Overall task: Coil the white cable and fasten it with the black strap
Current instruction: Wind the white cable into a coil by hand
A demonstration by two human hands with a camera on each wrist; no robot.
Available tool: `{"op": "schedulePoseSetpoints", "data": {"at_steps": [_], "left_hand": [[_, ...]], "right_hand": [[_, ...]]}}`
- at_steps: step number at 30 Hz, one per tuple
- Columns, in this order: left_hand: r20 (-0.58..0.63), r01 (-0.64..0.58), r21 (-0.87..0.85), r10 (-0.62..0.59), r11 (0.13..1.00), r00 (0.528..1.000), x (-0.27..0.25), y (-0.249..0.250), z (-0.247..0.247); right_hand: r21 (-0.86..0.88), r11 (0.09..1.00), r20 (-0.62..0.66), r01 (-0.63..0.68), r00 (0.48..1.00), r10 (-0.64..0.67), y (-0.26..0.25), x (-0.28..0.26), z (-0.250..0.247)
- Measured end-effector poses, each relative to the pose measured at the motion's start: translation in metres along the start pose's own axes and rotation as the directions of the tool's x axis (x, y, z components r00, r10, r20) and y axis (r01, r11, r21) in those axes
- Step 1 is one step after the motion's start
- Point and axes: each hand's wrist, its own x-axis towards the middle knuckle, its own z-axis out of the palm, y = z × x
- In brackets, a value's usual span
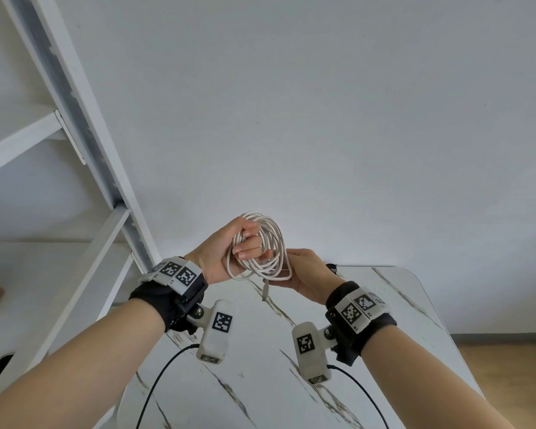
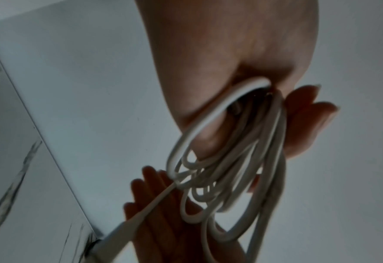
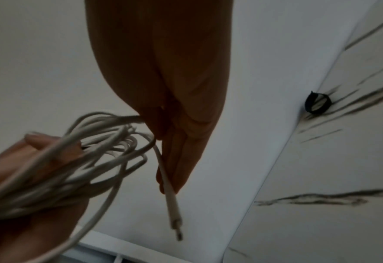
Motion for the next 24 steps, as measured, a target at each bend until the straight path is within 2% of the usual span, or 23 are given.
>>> {"op": "schedulePoseSetpoints", "data": {"at_steps": [3, 5, 10, 13, 17, 20, 24], "left_hand": [[-0.036, -0.019, 0.011, 0.019, 1.0, 0.999, 0.0, -0.001, -0.003], [-0.054, -0.024, 0.024, 0.025, 0.999, 0.998, 0.0, -0.002, -0.006], [-0.101, -0.038, 0.114, 0.05, 0.993, 0.994, 0.002, -0.007, -0.014], [-0.111, -0.016, 0.16, 0.034, 0.987, 0.993, 0.003, -0.01, -0.019], [-0.045, 0.028, 0.161, -0.021, 0.987, 0.999, -0.001, -0.012, -0.021], [-0.015, 0.012, 0.166, -0.01, 0.986, 1.0, -0.002, -0.014, -0.024], [-0.074, -0.016, 0.215, 0.032, 0.977, 0.997, -0.004, -0.015, -0.023]], "right_hand": [[0.221, 0.97, 0.038, -0.099, 0.995, 0.093, -0.004, 0.002, 0.0], [0.258, 0.957, 0.087, -0.132, 0.99, 0.114, -0.006, 0.003, -0.002], [0.214, 0.974, 0.177, -0.078, 0.983, 0.04, -0.006, 0.001, 0.001], [0.164, 0.986, 0.15, -0.026, 0.989, 0.001, -0.001, 0.005, 0.002], [0.097, 0.995, 0.16, -0.028, 0.987, 0.012, 0.001, 0.007, 0.007], [0.054, 0.998, 0.18, -0.018, 0.984, 0.008, 0.0, 0.009, 0.01], [0.006, 1.0, 0.149, 0.01, 0.989, -0.011, 0.001, 0.012, 0.015]]}}
